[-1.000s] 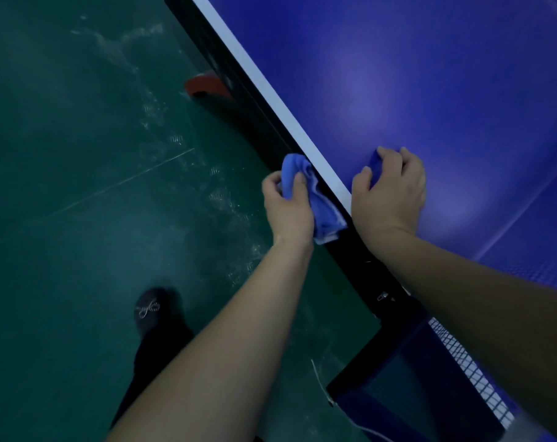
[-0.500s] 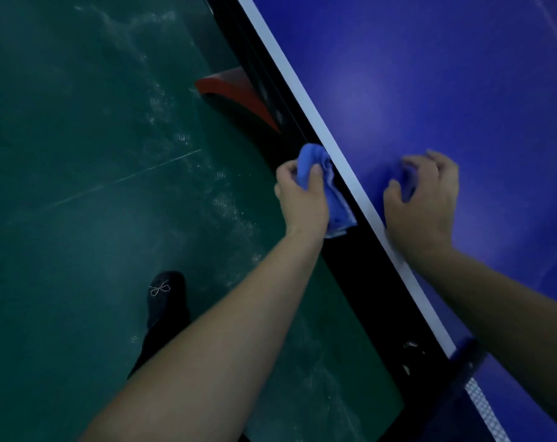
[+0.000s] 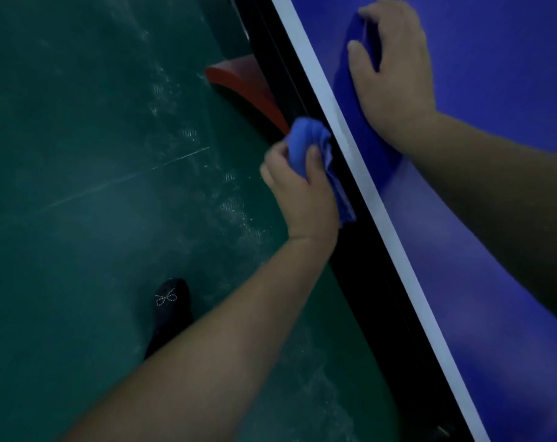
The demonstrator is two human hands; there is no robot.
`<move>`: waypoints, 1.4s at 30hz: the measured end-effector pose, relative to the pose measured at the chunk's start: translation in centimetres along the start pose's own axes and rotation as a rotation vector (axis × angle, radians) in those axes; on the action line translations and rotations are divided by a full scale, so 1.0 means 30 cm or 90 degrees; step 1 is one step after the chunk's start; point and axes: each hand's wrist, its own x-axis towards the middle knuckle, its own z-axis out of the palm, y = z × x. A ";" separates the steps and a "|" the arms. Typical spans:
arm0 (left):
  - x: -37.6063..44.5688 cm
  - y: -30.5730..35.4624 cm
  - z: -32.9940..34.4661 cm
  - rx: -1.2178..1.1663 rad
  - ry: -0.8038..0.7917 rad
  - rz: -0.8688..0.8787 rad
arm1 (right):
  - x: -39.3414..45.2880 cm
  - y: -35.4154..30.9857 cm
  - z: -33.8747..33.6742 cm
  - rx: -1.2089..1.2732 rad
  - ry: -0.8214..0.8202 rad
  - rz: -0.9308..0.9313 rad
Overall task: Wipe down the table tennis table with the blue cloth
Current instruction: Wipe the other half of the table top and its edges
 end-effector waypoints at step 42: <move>0.262 0.196 0.069 0.049 0.140 0.055 | -0.008 0.003 -0.005 0.060 -0.012 0.078</move>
